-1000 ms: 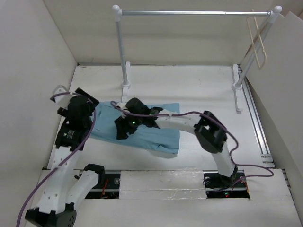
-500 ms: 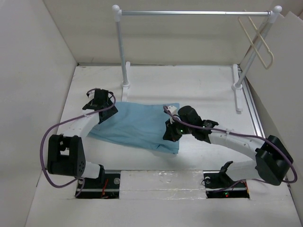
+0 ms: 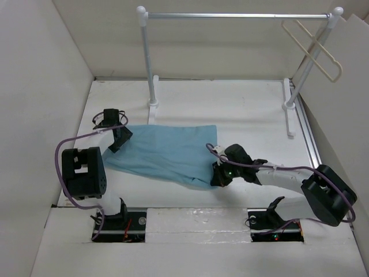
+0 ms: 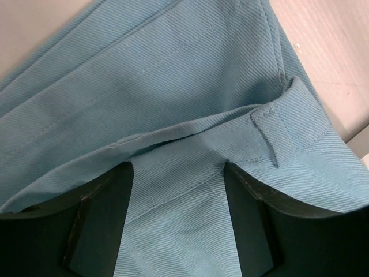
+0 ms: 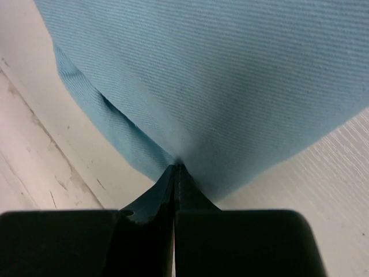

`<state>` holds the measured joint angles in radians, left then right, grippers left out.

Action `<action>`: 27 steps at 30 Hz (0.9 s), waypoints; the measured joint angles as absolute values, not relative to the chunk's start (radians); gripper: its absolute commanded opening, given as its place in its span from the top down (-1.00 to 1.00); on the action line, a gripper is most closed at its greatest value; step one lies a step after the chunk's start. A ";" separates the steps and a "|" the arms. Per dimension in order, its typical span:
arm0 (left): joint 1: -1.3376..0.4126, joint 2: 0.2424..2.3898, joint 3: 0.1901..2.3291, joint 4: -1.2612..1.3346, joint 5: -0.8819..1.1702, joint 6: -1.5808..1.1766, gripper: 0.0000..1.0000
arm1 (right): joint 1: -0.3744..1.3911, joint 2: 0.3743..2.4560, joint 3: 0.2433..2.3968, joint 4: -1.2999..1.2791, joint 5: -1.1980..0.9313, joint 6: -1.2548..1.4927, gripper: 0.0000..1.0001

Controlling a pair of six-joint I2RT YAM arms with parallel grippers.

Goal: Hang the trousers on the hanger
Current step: Fold the trousers at the center of the board, then pick up the hanger from the clothesline.

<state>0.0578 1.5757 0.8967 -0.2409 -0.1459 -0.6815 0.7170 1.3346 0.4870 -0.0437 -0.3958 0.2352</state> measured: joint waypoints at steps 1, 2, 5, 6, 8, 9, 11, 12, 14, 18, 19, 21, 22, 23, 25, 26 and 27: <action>0.060 1.567 0.897 -0.250 -0.149 -0.686 -0.21 | 0.714 1.314 0.475 -0.044 -0.395 0.233 1.00; 0.062 1.554 0.897 -0.260 -0.152 -0.689 -0.22 | 0.711 1.302 0.476 -0.060 -0.394 0.228 0.99; 0.062 1.480 0.899 -0.298 -0.157 -0.689 -0.21 | 0.705 1.242 0.503 -0.166 -0.387 0.202 0.69; 0.056 1.445 0.906 -0.311 -0.166 -0.688 -0.19 | 0.702 1.221 0.536 -0.231 -0.383 0.190 0.42; 0.010 1.368 0.938 -0.324 -0.181 -0.679 -0.06 | 0.694 1.184 0.649 -0.357 -0.381 0.160 0.08; -0.032 1.334 0.966 -0.328 -0.191 -0.672 0.01 | 0.689 1.171 0.733 -0.417 -0.377 0.144 0.06; -0.145 1.291 1.046 -0.324 -0.198 -0.656 0.39 | 0.664 1.161 0.944 -0.498 -0.373 0.098 0.47; -0.218 1.285 1.091 -0.316 -0.208 -0.647 0.53 | 0.639 1.159 1.055 -0.516 -0.369 0.071 0.74; -0.380 1.296 1.178 -0.293 -0.222 -0.628 1.00 | 0.559 1.173 1.303 -0.579 -0.364 0.015 1.00; -0.680 1.391 1.314 -0.269 -0.232 -0.600 1.00 | 0.307 1.256 1.782 -0.628 -0.349 -0.106 1.00; -0.749 1.423 1.333 -0.261 -0.236 -0.594 1.00 | 0.220 1.282 1.881 -0.629 -0.336 -0.138 1.00; -0.857 1.476 1.341 -0.250 -0.234 -0.582 1.00 | 0.076 1.340 2.043 -0.655 -0.316 -0.181 0.86; -0.894 1.496 1.341 -0.257 -0.231 -0.580 1.00 | -0.002 1.379 2.120 -0.673 -0.310 -0.199 0.63; -0.926 1.519 1.339 -0.259 -0.223 -0.577 1.00 | -0.074 1.414 2.179 -0.682 -0.314 -0.215 0.07; -0.956 1.536 1.320 -0.260 -0.204 -0.577 1.00 | -0.200 1.460 2.224 -0.675 -0.346 -0.231 -0.33; -0.962 1.537 1.302 -0.257 -0.192 -0.577 0.97 | -0.263 1.481 2.223 -0.678 -0.368 -0.233 -0.52; -0.964 1.533 1.285 -0.258 -0.180 -0.577 0.95 | -0.314 1.504 2.218 -0.680 -0.385 -0.231 -0.57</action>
<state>-0.9638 1.5333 1.2854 -0.2584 -0.1802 -0.5770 -0.3141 1.5036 2.2177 -0.6800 -0.3855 -0.2310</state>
